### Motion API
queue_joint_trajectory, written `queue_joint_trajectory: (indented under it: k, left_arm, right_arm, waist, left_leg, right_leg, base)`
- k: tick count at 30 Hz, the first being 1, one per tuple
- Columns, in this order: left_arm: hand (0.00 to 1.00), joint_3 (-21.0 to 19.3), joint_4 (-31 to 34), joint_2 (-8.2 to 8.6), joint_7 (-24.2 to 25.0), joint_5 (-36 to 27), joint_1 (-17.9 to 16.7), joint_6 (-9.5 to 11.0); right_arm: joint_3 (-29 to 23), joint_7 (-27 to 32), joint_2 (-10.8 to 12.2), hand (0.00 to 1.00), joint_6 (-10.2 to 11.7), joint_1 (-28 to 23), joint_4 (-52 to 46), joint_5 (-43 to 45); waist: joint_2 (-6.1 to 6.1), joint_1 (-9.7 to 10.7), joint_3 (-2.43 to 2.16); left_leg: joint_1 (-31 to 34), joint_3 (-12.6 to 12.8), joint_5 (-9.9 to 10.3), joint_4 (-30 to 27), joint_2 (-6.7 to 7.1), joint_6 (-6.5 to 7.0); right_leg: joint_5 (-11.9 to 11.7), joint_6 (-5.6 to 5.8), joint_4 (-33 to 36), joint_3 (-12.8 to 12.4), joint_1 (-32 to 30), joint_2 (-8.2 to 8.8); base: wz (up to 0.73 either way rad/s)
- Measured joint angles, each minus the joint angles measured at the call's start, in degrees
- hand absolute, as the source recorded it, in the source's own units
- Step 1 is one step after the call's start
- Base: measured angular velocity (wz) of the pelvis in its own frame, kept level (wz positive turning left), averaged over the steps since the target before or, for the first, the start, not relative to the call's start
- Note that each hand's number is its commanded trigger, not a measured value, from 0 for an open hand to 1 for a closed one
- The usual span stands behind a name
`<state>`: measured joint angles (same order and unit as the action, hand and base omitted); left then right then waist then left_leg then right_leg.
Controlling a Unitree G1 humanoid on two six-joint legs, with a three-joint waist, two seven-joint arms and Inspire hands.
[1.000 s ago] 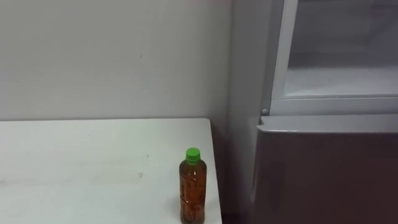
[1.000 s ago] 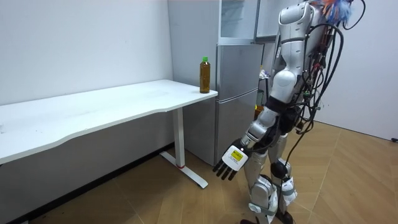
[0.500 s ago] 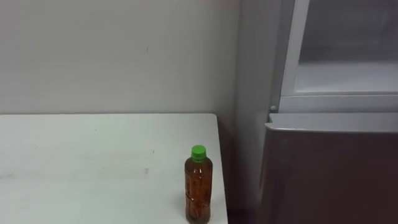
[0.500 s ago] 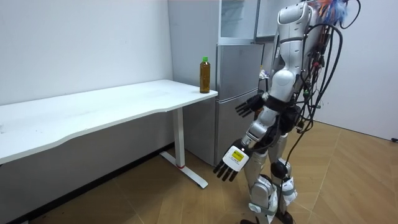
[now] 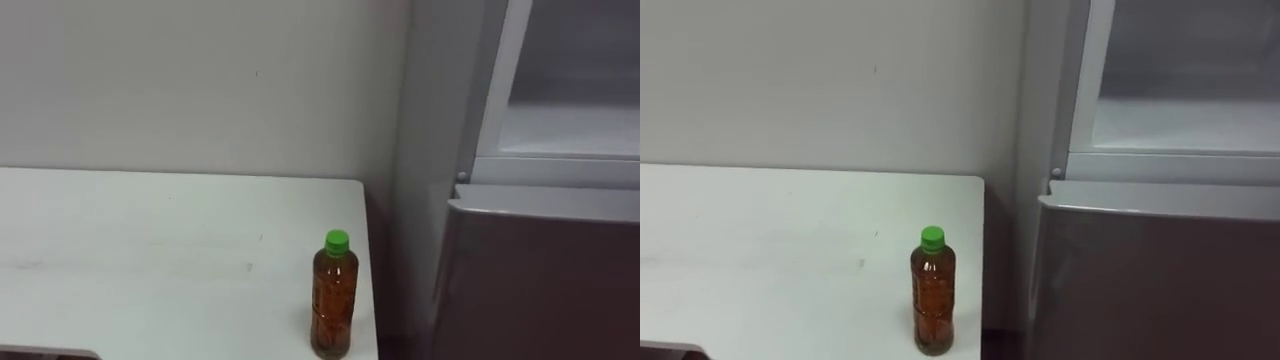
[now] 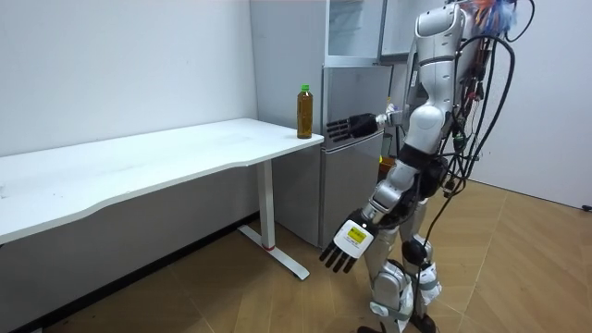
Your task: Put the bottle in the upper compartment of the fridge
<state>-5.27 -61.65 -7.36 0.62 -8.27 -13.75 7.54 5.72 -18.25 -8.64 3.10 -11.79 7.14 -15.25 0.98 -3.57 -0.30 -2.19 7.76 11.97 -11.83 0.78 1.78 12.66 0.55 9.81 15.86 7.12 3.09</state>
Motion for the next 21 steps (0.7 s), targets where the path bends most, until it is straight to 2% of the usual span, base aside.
queue_joint_trajectory:
  k: [5, 10, 14, 21]
  left_arm:
    - [0.0, 1.0, -0.3, -0.18, 0.0, -0.1, -0.3, 0.0]
    - [0.0, 0.9, -1.4, -0.36, -0.1, 0.5, -0.7, -0.2]
    - [0.0, 0.9, -1.4, -0.56, -0.1, 1.5, -1.4, -1.4]
    - [0.0, 0.8, -1.2, -0.83, -0.2, 1.7, -1.5, -2.3]
  right_arm:
    - [1.6, -2.1, 0.0, 0.0, 0.0, 0.2, -2.0, -0.5]
    - [1.5, -2.3, -0.2, 0.0, 0.0, 1.0, -8.5, -0.3]
    - [1.4, -0.4, -0.2, 0.0, 0.0, 4.3, -8.5, -0.3]
    - [1.5, 2.8, -0.5, 0.0, 0.0, 4.7, -8.5, -0.7]
  waist:
    - [-0.08, -1.7, 0.15]
    - [0.1, -2.2, 0.28]
    - [0.64, -2.5, 0.22]
    - [1.37, -3.0, 0.21]
  left_leg:
    - [-0.4, -0.3, 0.0, 0.2, -0.04, 0.0]
    - [0.1, -0.4, -0.1, 0.0, 0.03, -0.01]
    - [0.6, -0.4, -0.1, -0.8, 0.04, 0.01]
    - [1.0, -0.4, -0.1, -0.6, 0.03, 0.01]
  right_leg:
    - [0.0, 0.02, 0.0, 0.2, 0.9, 0.02]
    - [0.0, -0.01, -0.1, 0.2, 0.6, 0.03]
    - [-0.1, -0.12, -0.1, 0.5, 0.2, 0.02]
    - [-0.2, -0.14, 0.0, 0.7, 0.4, -0.03]
  base:
    - [0.01]
    - [-0.01]
    - [0.02]
    - [0.01]
